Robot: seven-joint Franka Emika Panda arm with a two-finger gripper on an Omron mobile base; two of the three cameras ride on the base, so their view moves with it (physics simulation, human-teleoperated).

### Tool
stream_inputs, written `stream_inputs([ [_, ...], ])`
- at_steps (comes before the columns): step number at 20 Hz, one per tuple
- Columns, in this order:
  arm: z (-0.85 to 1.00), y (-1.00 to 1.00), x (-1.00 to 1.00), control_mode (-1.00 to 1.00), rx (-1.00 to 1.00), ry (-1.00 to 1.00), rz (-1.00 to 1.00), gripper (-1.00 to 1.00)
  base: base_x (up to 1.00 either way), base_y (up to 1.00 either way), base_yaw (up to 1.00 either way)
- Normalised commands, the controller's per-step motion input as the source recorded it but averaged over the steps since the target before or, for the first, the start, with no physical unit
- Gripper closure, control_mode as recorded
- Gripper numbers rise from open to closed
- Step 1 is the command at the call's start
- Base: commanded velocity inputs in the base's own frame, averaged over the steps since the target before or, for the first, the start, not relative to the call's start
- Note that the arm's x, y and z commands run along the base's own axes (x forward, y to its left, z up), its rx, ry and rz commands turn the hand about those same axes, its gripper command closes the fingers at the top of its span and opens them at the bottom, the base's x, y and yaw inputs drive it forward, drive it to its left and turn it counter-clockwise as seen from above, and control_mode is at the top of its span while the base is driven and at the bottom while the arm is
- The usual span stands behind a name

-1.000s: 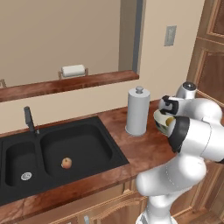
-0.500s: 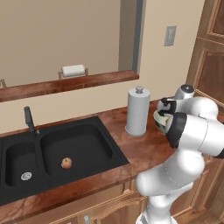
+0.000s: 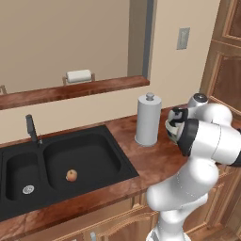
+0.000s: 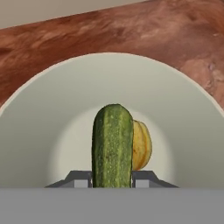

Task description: Pick the squashs from the cabinet and place them in one bowl. Pick the peach from the sink and place it in the other bowl.

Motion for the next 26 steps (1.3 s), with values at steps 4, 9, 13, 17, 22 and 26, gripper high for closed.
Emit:
stream_inputs([
  [4,-0.19,0.0,0.06,-1.0,0.0,0.0,0.0,1.0,0.0,0.0,0.0],
  [9,-0.06,0.0,0.01,-1.0,0.0,0.0,0.0,1.0,0.0,0.0,0.0],
  [13,0.0,0.0,0.0,-1.0,0.0,0.0,0.0,-1.0,0.0,0.0,0.0],
  [17,0.0,0.0,0.0,-1.0,0.0,0.0,0.0,-1.0,0.0,0.0,0.0],
  [22,0.0,0.0,0.0,-1.0,0.0,0.0,0.0,-1.0,0.0,0.0,0.0],
  [26,0.05,0.0,0.0,-1.0,0.0,0.0,0.0,-1.0,0.0,0.0,0.0],
])
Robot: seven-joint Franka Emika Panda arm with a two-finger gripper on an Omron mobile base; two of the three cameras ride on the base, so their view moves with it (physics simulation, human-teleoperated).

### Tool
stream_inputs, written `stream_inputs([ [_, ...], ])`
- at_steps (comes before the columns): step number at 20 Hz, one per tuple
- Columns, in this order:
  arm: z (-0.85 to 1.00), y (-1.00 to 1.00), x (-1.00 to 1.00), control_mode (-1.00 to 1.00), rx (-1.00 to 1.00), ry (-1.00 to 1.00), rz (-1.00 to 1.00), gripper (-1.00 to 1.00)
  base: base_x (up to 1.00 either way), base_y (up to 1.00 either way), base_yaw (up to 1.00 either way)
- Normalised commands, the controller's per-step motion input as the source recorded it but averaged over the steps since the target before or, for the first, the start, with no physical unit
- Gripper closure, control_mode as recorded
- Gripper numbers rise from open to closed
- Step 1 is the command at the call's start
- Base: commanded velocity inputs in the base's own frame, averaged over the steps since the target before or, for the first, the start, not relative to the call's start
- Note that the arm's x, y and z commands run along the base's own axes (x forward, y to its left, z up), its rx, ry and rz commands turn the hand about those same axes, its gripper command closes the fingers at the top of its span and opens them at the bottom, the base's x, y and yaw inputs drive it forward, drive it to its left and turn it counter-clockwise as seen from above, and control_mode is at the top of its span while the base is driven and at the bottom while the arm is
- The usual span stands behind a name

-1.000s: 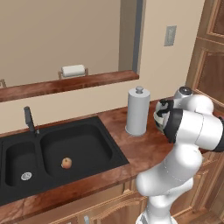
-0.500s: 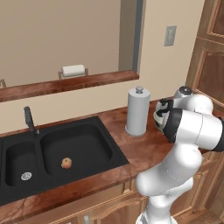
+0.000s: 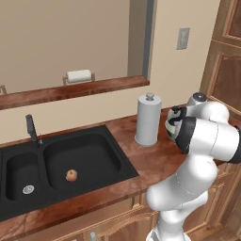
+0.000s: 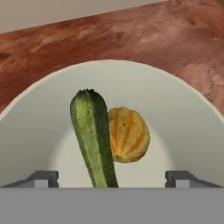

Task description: Pick the squashs from the cabinet and place them in one bowl. Pick the peach from the sink and place it in the other bowl.

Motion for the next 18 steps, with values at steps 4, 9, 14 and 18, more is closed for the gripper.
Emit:
stream_inputs([
  [4,0.41,0.0,0.0,-1.0,0.0,-0.06,0.0,-1.0,0.0,0.0,0.0],
  [9,0.54,0.1,-0.06,-1.0,0.0,-0.08,0.0,-1.0,0.0,0.0,0.0],
  [14,0.33,0.6,-0.47,-1.0,0.0,-0.01,0.03,-1.0,0.0,0.0,0.0],
  [18,0.25,0.82,-0.63,-1.0,0.0,0.0,0.07,-1.0,0.0,0.0,0.0],
])
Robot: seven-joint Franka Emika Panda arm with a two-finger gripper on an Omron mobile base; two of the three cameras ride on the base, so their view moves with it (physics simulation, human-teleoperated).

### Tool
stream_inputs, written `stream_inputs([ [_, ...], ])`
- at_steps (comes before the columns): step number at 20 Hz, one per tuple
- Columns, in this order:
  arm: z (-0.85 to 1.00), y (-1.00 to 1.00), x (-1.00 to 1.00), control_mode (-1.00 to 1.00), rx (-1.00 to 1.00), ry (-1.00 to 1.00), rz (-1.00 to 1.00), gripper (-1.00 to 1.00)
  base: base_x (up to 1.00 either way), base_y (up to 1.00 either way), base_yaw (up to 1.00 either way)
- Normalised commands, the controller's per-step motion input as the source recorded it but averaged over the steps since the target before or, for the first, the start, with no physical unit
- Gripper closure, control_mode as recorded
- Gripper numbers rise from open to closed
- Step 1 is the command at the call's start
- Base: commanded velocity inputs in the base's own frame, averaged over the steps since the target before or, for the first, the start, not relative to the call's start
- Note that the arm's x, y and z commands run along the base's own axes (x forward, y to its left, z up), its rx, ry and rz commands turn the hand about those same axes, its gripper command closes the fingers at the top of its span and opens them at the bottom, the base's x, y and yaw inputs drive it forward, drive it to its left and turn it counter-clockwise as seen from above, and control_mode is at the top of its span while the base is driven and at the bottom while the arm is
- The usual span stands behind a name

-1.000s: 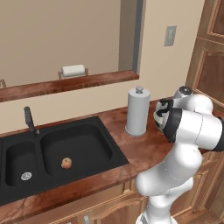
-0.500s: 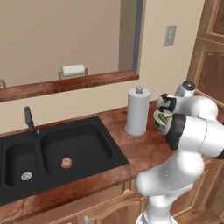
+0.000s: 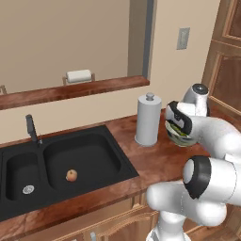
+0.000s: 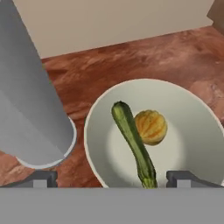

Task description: Pick the squashs from the cabinet and place them in one bowl. Pick the peach from the sink and place it in the other bowl.

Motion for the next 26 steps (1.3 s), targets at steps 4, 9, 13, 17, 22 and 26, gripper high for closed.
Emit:
stream_inputs([
  [4,0.21,0.76,-0.74,-1.0,0.0,-0.01,0.09,-1.0,0.0,0.0,0.0],
  [9,0.22,0.59,-0.65,-1.0,0.0,-0.04,0.1,-1.0,0.0,0.0,0.0],
  [13,0.16,0.11,-0.45,-1.0,0.0,-0.06,0.08,-1.0,0.0,0.0,0.0],
  [17,0.17,0.15,-0.43,-1.0,0.0,-0.01,0.1,-1.0,0.0,0.0,0.0],
  [22,0.15,0.51,-0.14,-1.0,0.0,0.03,0.08,-1.0,0.0,0.0,0.0],
  [26,0.16,0.49,-0.04,-1.0,0.0,0.04,0.04,-1.0,0.0,0.0,0.0],
])
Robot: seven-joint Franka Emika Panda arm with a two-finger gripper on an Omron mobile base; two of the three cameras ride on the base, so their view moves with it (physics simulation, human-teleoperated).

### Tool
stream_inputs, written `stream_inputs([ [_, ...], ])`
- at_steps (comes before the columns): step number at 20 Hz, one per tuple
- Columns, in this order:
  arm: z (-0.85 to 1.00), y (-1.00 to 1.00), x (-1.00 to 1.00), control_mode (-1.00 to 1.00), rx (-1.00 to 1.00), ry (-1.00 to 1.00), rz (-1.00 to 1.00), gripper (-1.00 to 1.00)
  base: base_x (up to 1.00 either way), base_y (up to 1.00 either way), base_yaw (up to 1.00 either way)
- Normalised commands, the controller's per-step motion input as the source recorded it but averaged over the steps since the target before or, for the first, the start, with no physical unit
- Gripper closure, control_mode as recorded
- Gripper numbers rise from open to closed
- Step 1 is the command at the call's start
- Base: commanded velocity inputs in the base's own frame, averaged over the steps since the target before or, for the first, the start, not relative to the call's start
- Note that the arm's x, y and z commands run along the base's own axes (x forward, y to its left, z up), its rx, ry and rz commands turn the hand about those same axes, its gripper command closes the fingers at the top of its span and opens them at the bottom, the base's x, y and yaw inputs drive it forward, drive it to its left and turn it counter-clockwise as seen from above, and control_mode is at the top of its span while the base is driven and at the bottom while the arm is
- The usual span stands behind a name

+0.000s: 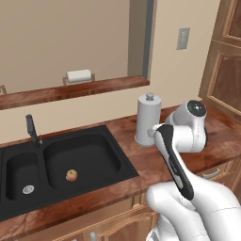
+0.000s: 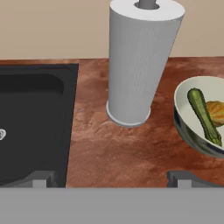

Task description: Pick the squashs from the cabinet and place them in one bowl. Pick the peach from the sink and place it in the other bowl.

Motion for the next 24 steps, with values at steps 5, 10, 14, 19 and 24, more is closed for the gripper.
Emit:
stream_inputs([
  [5,0.08,0.09,0.0,-1.0,0.0,0.2,-0.01,-1.0,0.0,0.0,0.0],
  [10,0.12,0.02,-0.19,-1.0,0.08,0.28,0.0,-1.0,0.0,0.0,0.0],
  [14,0.11,0.01,-0.15,-1.0,0.11,0.31,0.0,-1.0,0.0,0.0,0.0],
  [19,0.0,0.0,0.0,-1.0,0.01,0.1,0.0,-1.0,0.0,0.0,0.0],
  [24,0.0,0.0,0.0,-1.0,0.0,0.0,0.0,-1.0,0.0,0.0,0.0],
])
